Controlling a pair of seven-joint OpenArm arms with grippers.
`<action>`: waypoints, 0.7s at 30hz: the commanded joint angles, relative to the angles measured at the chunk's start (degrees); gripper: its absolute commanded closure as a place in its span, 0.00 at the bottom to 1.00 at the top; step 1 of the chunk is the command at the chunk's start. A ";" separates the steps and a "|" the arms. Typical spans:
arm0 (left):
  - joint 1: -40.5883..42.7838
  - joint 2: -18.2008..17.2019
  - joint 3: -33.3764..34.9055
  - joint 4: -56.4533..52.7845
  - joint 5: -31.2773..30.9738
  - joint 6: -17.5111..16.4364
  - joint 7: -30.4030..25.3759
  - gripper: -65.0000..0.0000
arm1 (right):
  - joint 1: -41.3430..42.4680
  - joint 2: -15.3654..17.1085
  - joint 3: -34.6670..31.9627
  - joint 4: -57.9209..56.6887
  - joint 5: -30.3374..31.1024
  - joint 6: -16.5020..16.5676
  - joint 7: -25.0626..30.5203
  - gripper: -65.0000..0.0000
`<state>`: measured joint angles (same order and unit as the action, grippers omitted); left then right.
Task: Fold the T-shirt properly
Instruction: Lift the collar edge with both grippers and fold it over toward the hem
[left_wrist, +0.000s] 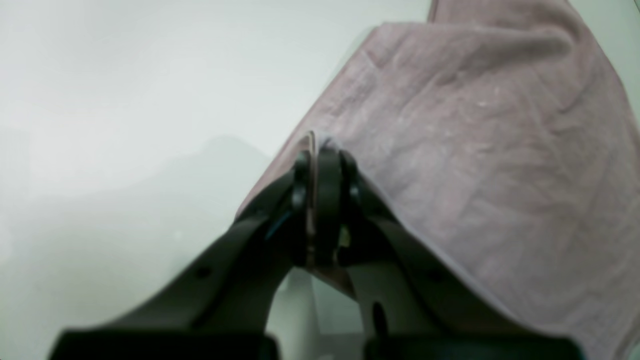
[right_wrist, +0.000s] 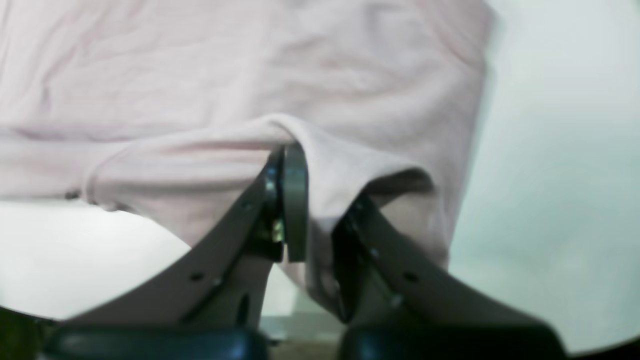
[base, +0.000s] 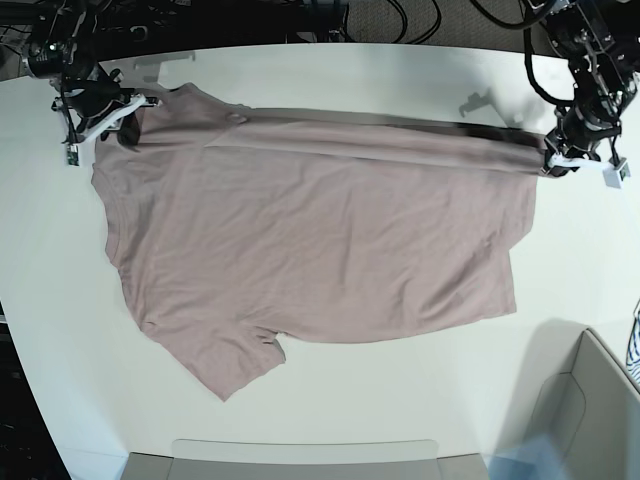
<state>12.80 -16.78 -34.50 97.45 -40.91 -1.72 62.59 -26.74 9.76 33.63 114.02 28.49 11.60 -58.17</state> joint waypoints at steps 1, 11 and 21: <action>-1.41 -0.85 -0.27 -0.09 0.95 -0.17 -1.27 1.00 | 1.38 0.75 -0.62 0.75 -1.37 -0.12 0.99 1.00; -8.45 -1.11 5.53 -4.57 6.49 -0.26 -1.36 1.00 | 12.72 0.75 -9.85 -1.80 -15.08 -0.12 0.90 1.00; -14.78 -1.03 9.23 -10.11 12.11 -0.35 -1.97 1.00 | 19.23 0.75 -11.34 -11.29 -16.31 -0.03 1.42 1.00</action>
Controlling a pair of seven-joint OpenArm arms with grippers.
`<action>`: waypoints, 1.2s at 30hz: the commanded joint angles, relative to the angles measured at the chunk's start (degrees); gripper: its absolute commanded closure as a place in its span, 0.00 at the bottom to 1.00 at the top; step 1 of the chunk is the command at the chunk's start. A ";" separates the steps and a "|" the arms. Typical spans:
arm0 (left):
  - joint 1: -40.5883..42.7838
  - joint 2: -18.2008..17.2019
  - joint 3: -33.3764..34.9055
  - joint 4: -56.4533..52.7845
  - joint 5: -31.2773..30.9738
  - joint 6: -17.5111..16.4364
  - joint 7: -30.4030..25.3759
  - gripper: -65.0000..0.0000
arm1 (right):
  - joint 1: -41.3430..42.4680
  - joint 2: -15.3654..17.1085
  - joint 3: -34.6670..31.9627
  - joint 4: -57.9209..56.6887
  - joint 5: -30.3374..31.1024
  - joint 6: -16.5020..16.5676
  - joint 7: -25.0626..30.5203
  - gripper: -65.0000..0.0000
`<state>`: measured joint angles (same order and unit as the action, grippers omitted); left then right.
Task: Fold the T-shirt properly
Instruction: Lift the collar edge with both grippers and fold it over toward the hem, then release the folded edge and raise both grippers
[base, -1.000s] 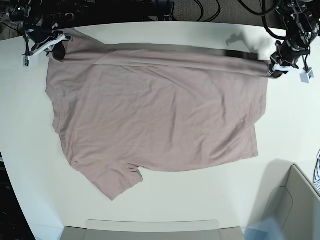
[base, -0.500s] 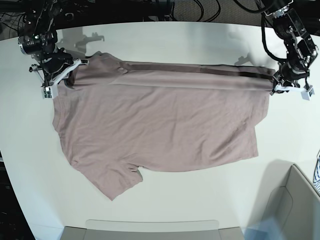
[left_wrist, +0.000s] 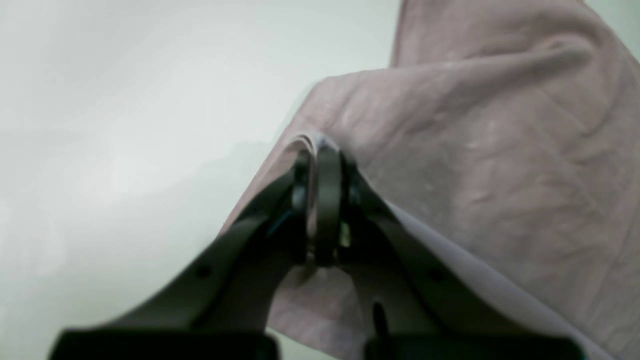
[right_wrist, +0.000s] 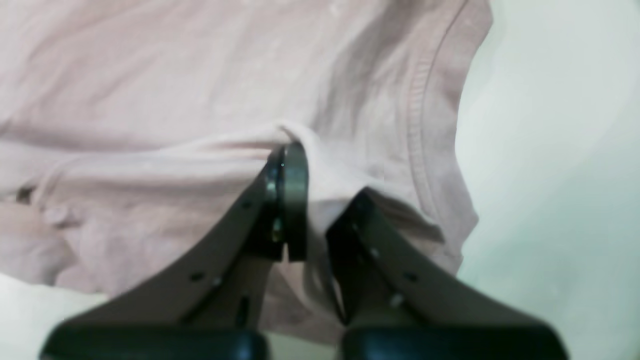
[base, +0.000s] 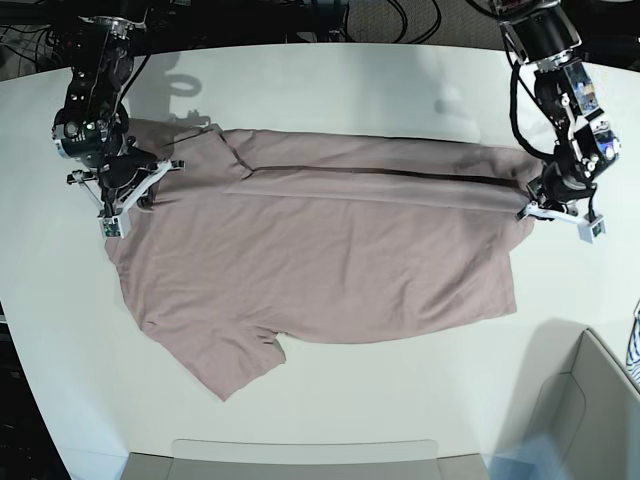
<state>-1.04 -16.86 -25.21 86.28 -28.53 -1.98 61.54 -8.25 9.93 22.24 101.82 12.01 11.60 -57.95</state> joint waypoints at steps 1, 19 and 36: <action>-1.47 -0.94 -0.06 0.09 -0.26 -0.18 -1.01 1.00 | 1.35 0.57 -0.04 0.29 0.17 -0.03 1.38 1.00; -8.32 -1.03 5.56 -6.41 -0.26 0.00 -2.68 1.00 | 10.32 1.71 -0.13 -9.12 0.08 -0.03 4.37 1.00; -3.58 -0.94 4.24 7.30 -0.26 0.18 -2.51 0.77 | 8.82 2.51 0.40 1.43 1.66 0.23 4.11 0.54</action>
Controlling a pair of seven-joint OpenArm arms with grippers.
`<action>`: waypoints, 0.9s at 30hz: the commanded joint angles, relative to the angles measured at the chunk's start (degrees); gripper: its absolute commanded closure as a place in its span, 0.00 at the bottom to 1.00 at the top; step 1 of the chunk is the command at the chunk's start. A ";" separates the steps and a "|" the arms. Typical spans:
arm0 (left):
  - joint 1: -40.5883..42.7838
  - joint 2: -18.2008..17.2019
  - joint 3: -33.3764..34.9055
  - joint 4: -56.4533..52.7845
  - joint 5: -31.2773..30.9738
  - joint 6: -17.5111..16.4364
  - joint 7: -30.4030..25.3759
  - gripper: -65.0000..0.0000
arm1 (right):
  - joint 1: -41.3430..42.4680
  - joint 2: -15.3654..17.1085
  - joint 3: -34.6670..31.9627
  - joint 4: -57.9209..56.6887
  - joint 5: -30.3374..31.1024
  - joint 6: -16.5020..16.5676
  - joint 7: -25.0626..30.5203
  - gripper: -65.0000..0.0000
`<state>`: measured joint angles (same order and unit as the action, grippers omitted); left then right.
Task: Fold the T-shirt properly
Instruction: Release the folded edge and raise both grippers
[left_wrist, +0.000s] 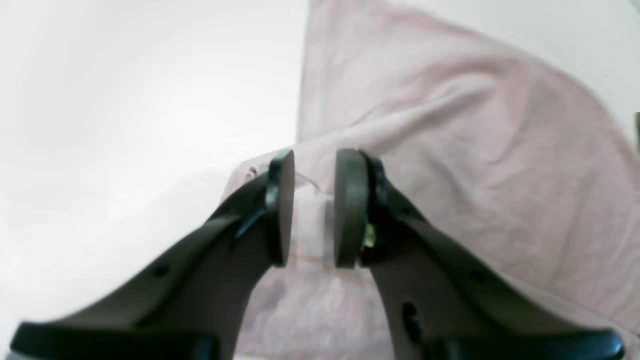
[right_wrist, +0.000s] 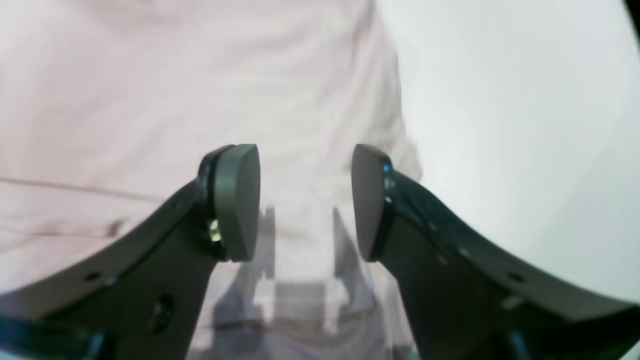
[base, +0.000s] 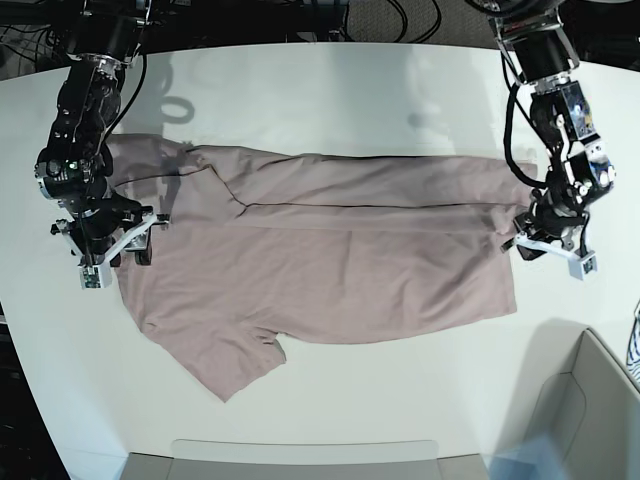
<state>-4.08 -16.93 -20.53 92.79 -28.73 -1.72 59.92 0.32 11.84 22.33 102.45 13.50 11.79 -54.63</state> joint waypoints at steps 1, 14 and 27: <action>0.78 -0.79 -0.52 1.93 -0.06 -0.09 -0.98 0.79 | -0.89 0.60 0.31 1.85 0.26 0.03 0.79 0.54; 4.65 -0.96 11.00 -3.61 -0.06 -0.35 -5.81 1.00 | -6.87 0.52 0.05 -5.09 0.70 0.03 1.14 0.86; 11.50 -3.95 11.79 -14.33 0.03 -0.44 -8.27 1.00 | -10.12 1.92 -0.22 -10.89 0.70 0.12 1.14 1.00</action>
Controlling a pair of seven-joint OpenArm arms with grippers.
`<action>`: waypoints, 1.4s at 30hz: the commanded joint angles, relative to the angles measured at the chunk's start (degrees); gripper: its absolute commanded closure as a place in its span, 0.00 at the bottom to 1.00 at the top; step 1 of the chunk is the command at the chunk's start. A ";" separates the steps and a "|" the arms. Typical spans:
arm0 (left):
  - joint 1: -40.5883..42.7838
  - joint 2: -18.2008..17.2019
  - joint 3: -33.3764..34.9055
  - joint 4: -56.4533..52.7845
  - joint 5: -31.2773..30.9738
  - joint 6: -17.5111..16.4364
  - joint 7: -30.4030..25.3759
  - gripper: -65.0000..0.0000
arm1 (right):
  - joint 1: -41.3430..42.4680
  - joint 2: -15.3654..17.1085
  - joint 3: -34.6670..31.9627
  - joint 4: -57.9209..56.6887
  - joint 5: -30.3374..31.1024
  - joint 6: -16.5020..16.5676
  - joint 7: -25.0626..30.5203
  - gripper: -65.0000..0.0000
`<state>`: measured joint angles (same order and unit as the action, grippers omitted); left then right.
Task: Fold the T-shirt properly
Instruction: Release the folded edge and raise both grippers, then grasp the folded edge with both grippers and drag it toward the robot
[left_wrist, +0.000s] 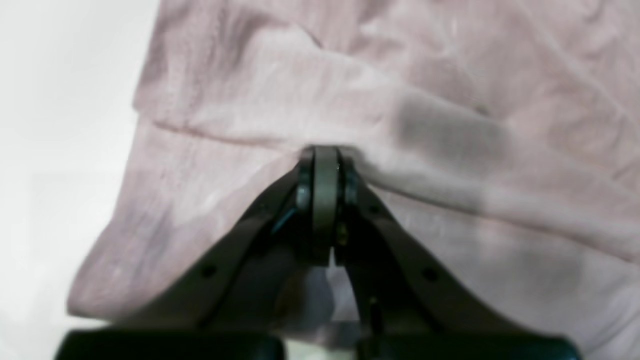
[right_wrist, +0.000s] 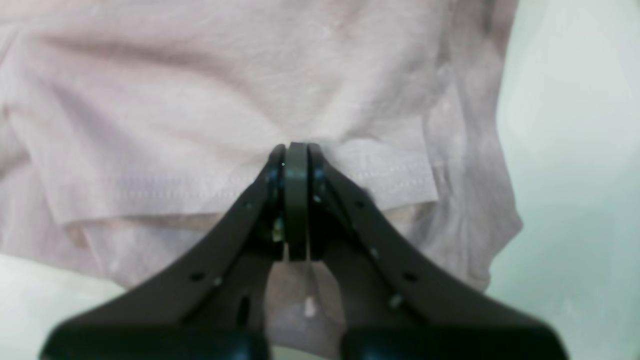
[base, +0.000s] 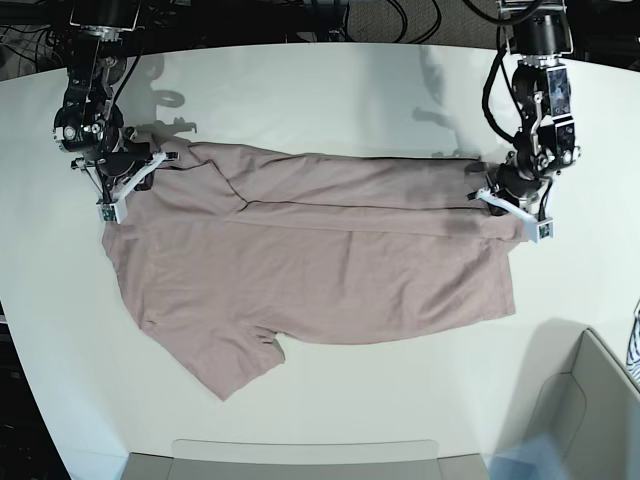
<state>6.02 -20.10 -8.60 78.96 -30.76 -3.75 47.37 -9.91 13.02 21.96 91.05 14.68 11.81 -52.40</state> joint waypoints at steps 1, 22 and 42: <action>3.25 -1.31 -0.15 -0.50 2.06 1.51 4.10 1.00 | -1.12 0.83 0.15 1.31 -0.48 0.10 -1.09 1.00; 18.99 -1.66 -0.67 8.21 1.97 1.51 2.78 1.00 | -11.76 6.90 0.51 5.09 7.35 0.10 -1.09 1.00; -2.37 0.54 0.91 10.93 1.97 1.51 3.75 1.00 | -10.09 6.46 0.24 5.09 7.52 0.10 -1.09 1.00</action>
<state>4.21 -18.94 -7.79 89.08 -28.49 -2.17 51.79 -20.01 18.85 22.11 95.98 23.18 12.21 -52.25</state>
